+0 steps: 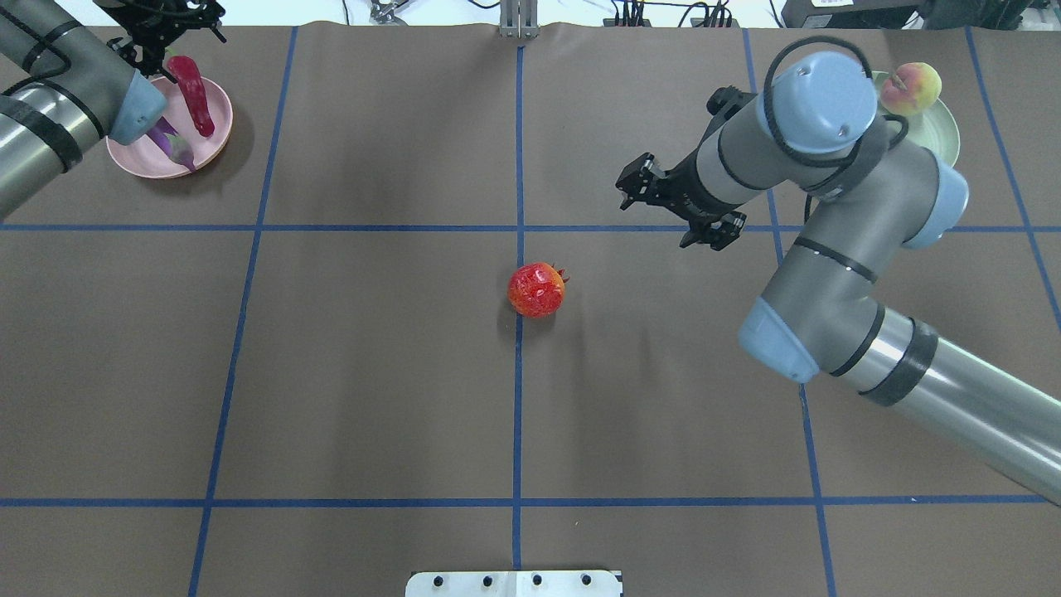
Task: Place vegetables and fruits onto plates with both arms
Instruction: 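Carry the chili onto the pink plate with the left gripper and release, then reach the right gripper down to the red pomegranate and grasp it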
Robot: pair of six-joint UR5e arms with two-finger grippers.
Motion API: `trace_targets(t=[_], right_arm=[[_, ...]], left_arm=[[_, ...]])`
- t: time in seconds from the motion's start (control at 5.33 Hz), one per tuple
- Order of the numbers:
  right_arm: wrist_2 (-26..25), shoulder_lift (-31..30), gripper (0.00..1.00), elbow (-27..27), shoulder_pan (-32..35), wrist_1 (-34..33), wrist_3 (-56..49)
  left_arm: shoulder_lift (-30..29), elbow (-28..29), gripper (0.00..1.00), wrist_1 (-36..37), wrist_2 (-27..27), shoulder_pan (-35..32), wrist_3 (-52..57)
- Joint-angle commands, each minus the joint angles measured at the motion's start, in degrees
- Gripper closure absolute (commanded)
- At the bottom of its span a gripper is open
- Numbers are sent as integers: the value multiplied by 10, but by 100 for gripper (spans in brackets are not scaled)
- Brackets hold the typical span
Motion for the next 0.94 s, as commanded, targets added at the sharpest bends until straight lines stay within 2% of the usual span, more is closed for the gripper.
trace_targets(t=[0.0, 0.19, 0.75], right_arm=[[-112, 76, 0, -53, -79, 1, 134], [-136, 93, 0, -71, -90, 3, 198], [-139, 92, 0, -97, -108, -2, 219]], left_arm=[[7, -18, 0, 10, -1, 6, -16], [7, -18, 0, 10, -1, 16, -21], [7, -30, 0, 10, 0, 21, -43]])
